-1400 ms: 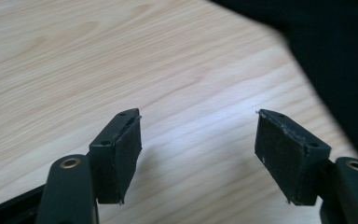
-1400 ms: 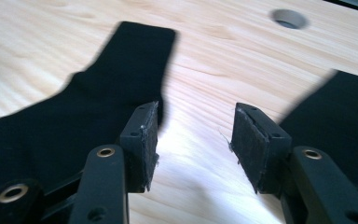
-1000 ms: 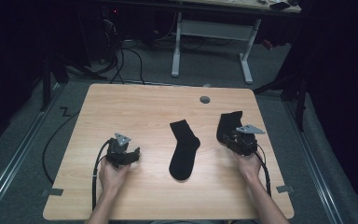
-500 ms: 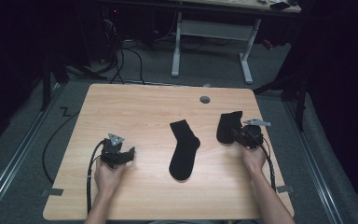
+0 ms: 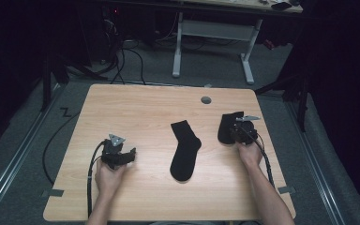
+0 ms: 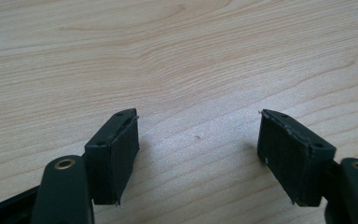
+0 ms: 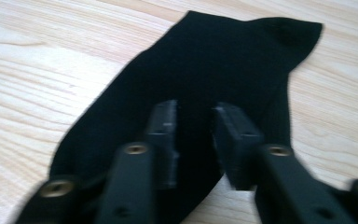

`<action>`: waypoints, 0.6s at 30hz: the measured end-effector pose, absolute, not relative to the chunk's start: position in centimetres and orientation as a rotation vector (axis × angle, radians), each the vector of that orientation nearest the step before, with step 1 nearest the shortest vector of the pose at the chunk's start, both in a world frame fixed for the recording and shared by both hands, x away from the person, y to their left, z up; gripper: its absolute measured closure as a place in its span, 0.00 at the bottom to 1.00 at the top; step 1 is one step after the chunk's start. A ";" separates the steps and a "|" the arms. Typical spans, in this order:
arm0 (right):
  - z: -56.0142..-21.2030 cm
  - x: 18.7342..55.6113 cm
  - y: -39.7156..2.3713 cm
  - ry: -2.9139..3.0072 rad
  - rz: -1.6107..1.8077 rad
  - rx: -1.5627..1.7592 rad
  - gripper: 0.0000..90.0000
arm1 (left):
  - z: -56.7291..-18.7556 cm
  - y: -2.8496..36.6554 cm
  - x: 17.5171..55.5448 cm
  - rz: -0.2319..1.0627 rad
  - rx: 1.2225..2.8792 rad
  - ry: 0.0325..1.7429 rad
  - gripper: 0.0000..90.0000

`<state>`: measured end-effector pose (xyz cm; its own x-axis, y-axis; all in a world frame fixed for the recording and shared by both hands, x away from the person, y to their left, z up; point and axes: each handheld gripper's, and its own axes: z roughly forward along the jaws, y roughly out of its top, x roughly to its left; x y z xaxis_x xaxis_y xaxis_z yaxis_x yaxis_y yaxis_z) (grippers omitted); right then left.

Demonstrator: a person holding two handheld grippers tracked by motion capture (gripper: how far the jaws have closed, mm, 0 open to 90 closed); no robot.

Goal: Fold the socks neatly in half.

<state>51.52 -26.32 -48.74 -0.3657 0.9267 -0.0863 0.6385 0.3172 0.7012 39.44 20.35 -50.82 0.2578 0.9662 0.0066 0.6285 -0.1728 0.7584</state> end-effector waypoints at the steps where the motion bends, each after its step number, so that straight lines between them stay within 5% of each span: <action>1: -48.7 51.5 -26.3 2.115 0.798 1.378 0.86 | -50.8 20.3 39.4 0.672 1.888 1.446 0.33; 4: -48.6 51.5 -26.1 2.143 0.775 1.338 0.97 | -50.8 20.3 39.4 0.672 1.887 1.447 0.33; 18: -44.9 49.3 -26.0 2.126 0.924 1.209 0.99 | -50.8 20.3 39.4 0.672 1.886 1.448 0.33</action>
